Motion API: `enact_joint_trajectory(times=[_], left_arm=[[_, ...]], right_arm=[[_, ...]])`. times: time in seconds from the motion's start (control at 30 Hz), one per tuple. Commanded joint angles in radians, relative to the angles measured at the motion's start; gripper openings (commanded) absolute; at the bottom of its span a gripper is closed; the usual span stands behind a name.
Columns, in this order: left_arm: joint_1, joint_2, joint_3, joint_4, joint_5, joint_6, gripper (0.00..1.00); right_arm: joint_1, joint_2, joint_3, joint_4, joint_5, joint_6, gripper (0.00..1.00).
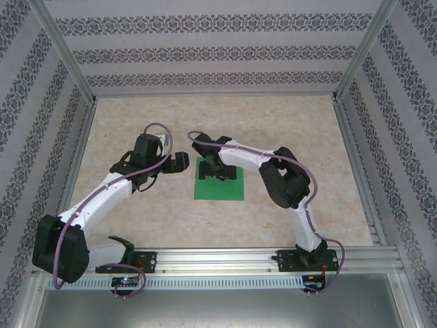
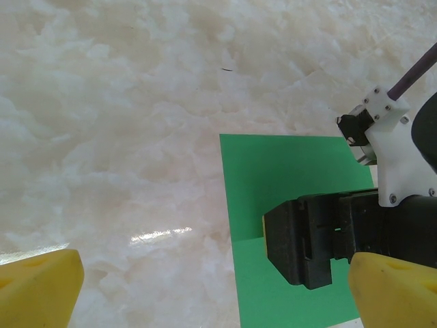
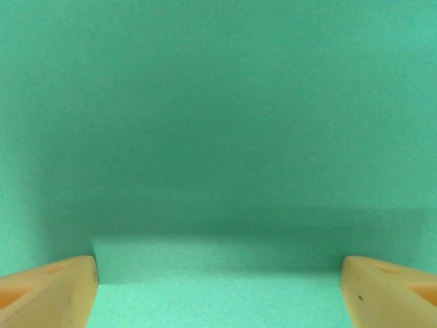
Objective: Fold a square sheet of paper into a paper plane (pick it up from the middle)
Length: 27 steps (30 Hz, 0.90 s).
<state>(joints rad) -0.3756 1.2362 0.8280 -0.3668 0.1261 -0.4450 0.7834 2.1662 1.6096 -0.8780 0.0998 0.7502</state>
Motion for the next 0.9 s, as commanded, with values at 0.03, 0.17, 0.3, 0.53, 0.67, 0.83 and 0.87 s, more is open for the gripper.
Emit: enact_joint_trajectory(times=[0.03, 0.17, 0.3, 0.53, 0.67, 0.83, 0.87], left_arm=[[-0.012, -0.015, 0.022, -0.008, 0.001, 0.02, 1.0], [-0.011, -0.013, 0.023, -0.008, 0.003, 0.019, 1.0], [-0.011, -0.013, 0.02, -0.006, 0.005, 0.017, 1.0], [-0.012, -0.014, 0.023, -0.009, 0.005, 0.019, 1.0], [-0.012, -0.012, 0.014, -0.005, 0.003, 0.018, 1.0], [-0.012, -0.003, -0.003, 0.02, 0.019, 0.006, 1.0], [-0.012, 0.0, 0.0, 0.019, 0.022, 0.008, 1.0]], right_arm=[[-0.006, 0.055, -0.041, 0.025, -0.066, 0.004, 0.89], [-0.007, 0.046, -0.03, 0.017, -0.058, -0.002, 0.86], [-0.007, 0.044, -0.025, 0.01, -0.057, -0.008, 0.83], [-0.004, 0.021, 0.011, -0.034, -0.034, -0.024, 0.86], [-0.009, -0.044, 0.044, -0.065, 0.01, -0.008, 0.95], [-0.012, -0.05, 0.045, -0.06, 0.029, 0.021, 0.98], [-0.012, -0.036, 0.052, -0.069, 0.028, 0.021, 0.98]])
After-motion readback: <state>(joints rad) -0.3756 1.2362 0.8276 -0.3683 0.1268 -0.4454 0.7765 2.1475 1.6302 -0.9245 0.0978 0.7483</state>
